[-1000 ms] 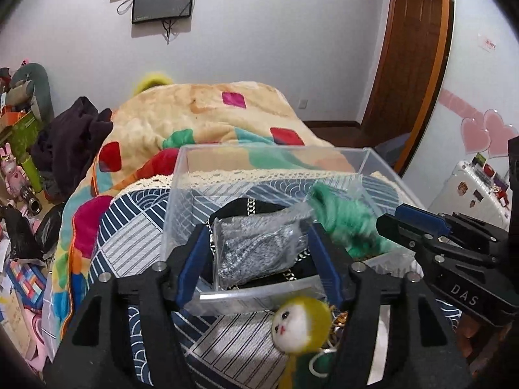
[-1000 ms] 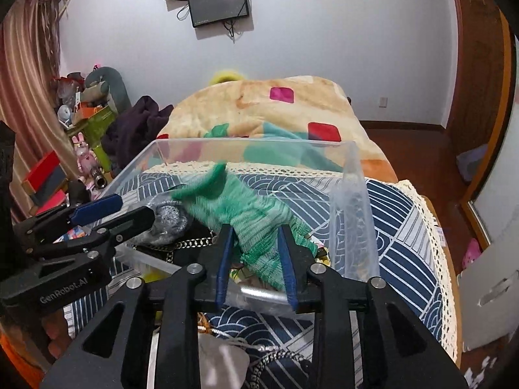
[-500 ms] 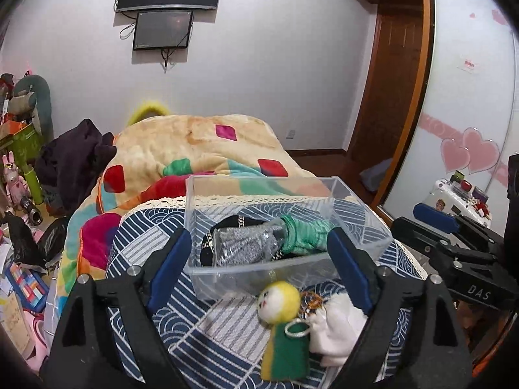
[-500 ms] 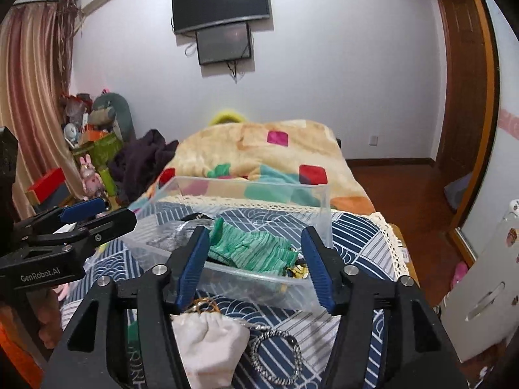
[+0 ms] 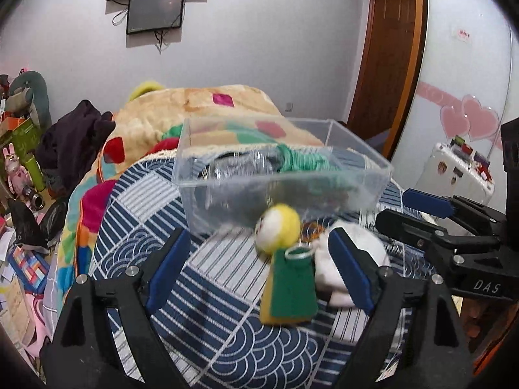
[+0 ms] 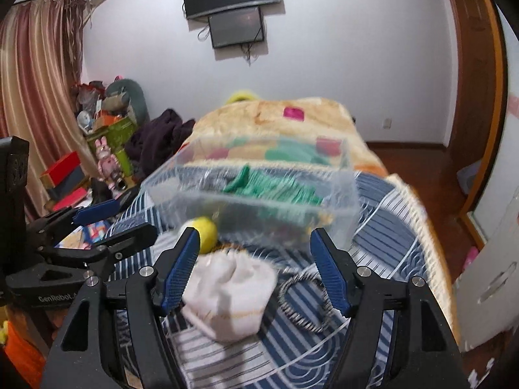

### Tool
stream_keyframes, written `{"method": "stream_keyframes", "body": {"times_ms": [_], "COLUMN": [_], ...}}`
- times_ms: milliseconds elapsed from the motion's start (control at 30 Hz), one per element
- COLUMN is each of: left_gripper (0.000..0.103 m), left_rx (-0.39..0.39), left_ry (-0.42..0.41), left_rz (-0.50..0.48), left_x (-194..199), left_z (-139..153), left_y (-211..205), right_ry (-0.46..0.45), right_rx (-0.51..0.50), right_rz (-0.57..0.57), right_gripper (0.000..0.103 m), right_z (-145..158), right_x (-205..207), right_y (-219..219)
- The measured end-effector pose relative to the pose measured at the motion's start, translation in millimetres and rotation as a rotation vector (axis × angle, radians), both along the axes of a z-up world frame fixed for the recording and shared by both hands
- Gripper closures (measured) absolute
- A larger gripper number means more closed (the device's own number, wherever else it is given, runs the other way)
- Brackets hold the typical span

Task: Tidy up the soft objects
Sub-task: 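Place the yellow-green sponge in the box with the left gripper while the right gripper places the white pouch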

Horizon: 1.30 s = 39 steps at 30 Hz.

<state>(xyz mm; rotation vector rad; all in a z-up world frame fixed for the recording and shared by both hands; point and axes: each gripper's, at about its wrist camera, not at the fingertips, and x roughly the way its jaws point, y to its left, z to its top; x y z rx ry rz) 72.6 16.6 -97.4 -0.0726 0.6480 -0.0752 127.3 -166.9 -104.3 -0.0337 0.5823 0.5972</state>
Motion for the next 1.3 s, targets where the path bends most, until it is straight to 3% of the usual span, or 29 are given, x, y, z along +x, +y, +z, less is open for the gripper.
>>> {"method": "stream_keyframes", "body": {"times_ms": [400,533,600,667,733,833,1300], "left_gripper": [0.017,0.030,0.039,0.057,0.064,0.066,0.067], "left_rx": [-0.053,-0.065,-0.072,-0.082,-0.076,-0.046,-0.069], "left_ry": [0.134,0.140,0.133,0.131,0.126,0.107,-0.014], "left_rz": [-0.017,-0.031,-0.051,-0.079,-0.102,-0.104,-0.050], "left_x": [2.8,1.3,-0.1,-1.2,-3.4,-8.0,-27.6], "left_z": [-46.6,-52.3,-51.0,-49.7,-48.8,-46.2,-5.5], "left_y": [-2.5,-5.0,-8.3,-12.4,-18.6,-24.9,-3.3], "right_ry": [0.137,0.148,0.152,0.161,0.144,0.123,0.015], "right_rx": [-0.029,-0.064,-0.069,-0.075,-0.083,-0.075,-0.030], "right_rz": [0.054,0.093,0.105,0.116,0.112,0.112,0.065], "right_gripper": [0.036,0.036,0.043,0.059,0.067,0.076,0.078], "right_z": [-41.0,-47.9,-49.7,-51.7,-49.9,-44.6,-14.8], "right_x": [-5.9,-9.8,-9.7,-9.3,-10.4,-12.7,-21.7], "right_y": [6.4,13.3,14.9,16.1,15.5,12.6,-2.4]}}
